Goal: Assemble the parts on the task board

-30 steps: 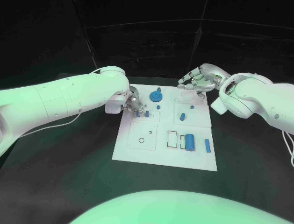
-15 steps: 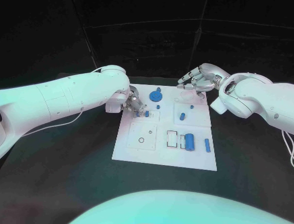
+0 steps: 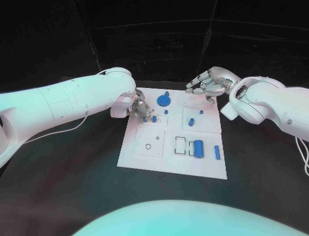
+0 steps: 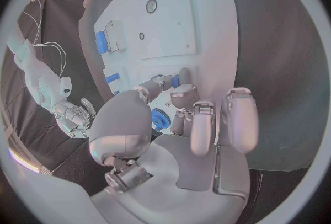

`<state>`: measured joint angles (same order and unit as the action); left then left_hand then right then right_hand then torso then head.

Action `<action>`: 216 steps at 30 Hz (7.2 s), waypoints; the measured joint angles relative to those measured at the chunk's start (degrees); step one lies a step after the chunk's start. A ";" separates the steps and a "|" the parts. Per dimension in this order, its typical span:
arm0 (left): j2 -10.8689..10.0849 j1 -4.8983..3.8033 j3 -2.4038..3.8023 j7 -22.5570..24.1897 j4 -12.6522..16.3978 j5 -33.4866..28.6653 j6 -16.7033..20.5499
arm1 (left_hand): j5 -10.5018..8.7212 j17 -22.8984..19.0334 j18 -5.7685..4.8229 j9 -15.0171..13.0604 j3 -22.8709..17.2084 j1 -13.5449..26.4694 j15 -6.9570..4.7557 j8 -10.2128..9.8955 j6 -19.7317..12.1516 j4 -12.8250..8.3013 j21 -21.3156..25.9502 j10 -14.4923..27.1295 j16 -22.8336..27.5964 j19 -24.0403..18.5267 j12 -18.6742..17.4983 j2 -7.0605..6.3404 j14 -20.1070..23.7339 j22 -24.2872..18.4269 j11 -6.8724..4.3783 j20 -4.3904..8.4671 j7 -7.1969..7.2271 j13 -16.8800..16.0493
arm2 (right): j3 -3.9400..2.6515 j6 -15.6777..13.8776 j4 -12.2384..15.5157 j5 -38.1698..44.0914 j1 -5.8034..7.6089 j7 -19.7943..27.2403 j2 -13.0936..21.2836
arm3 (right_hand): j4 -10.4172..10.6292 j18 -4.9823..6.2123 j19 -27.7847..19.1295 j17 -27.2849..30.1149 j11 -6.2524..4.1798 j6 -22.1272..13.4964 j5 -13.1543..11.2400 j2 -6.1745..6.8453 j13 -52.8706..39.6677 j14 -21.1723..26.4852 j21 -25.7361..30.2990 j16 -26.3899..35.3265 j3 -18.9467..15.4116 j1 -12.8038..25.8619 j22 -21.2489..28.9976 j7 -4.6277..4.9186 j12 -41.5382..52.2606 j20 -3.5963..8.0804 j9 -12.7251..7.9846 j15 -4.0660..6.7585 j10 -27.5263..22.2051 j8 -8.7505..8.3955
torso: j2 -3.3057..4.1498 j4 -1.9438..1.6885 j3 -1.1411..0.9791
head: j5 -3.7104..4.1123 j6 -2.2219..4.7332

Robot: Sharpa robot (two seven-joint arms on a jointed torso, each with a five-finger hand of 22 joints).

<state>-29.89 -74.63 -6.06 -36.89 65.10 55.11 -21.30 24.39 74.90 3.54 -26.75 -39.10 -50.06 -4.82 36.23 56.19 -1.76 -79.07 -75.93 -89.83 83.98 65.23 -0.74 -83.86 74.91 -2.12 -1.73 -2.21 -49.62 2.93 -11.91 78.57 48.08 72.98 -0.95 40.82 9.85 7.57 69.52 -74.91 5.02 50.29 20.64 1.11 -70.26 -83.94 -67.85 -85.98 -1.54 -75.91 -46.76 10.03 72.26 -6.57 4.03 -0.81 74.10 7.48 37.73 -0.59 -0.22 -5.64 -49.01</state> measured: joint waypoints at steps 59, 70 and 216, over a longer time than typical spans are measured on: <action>-1.48 -0.45 -0.09 -0.42 1.94 -0.29 1.83 | -0.18 0.00 0.00 -1.44 0.15 -2.90 0.02 0.63 -3.67 -1.74 2.35 2.57 0.00 -0.21 -2.22 -1.93 0.01 0.00 0.73 0.21 -0.67 3.50 | 0.02 1.10 -0.65 0.06 -0.18 -0.18 -0.30 | -0.16 0.00 0.00 -0.03 0.00 0.00 0.00 0.00 0.05 0.00 0.00 0.00 -0.16 0.00 0.05 0.00 0.00 0.00 0.00 0.00 0.00 0.00 | -0.05 -0.04 -0.04 | 0.16 -0.09; -1.62 -1.64 -0.06 -0.76 1.93 -1.14 -0.41 | -16.27 0.00 0.00 -1.09 -0.54 -6.49 0.66 -0.33 -5.32 -1.05 3.79 3.59 0.00 -0.97 -3.10 0.17 -0.22 0.00 1.72 -0.55 -1.48 4.93 | 0.03 1.59 -0.86 0.11 -0.19 -0.32 -0.47 | -0.16 0.00 0.00 -0.02 0.00 0.00 0.00 0.00 0.05 0.00 0.00 0.00 -0.16 0.00 0.05 0.00 0.00 0.00 0.00 0.00 0.00 0.00 | -0.06 -0.04 -0.04 | 0.04 -0.02; 4.99 -1.59 0.02 -0.48 -8.84 -3.41 -9.12 | -21.90 0.00 -0.01 -3.05 -0.74 -8.03 0.83 -0.29 -5.57 -1.42 4.83 4.66 0.00 -1.63 -2.75 0.79 0.00 0.00 1.61 -0.80 -1.59 4.28 | 0.07 2.31 -1.15 0.29 -0.35 -0.49 -1.29 | -0.16 0.00 0.00 -0.01 0.00 0.00 0.20 -0.24 0.11 0.00 0.24 0.00 -0.16 -0.24 0.11 0.00 0.00 0.00 0.00 0.00 0.00 0.00 | -0.06 -0.14 0.02 | 0.05 -0.93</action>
<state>-24.90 -76.23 -6.04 -37.37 56.26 51.70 -30.42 2.49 74.91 3.53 -29.79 -39.84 -58.09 -3.98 35.94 50.63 -3.18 -74.24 -71.26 -89.83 82.35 62.48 0.05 -83.85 74.91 -0.51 -2.54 -3.80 -45.34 3.00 -9.60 77.42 48.37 72.63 -1.44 39.52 9.70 7.57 69.52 -74.92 5.02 50.29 20.84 0.87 -70.15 -83.94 -67.61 -85.98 -1.69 -76.15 -46.65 10.03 72.26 -6.57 4.03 -0.81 74.10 7.48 37.67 -0.73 -0.20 -5.59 -49.94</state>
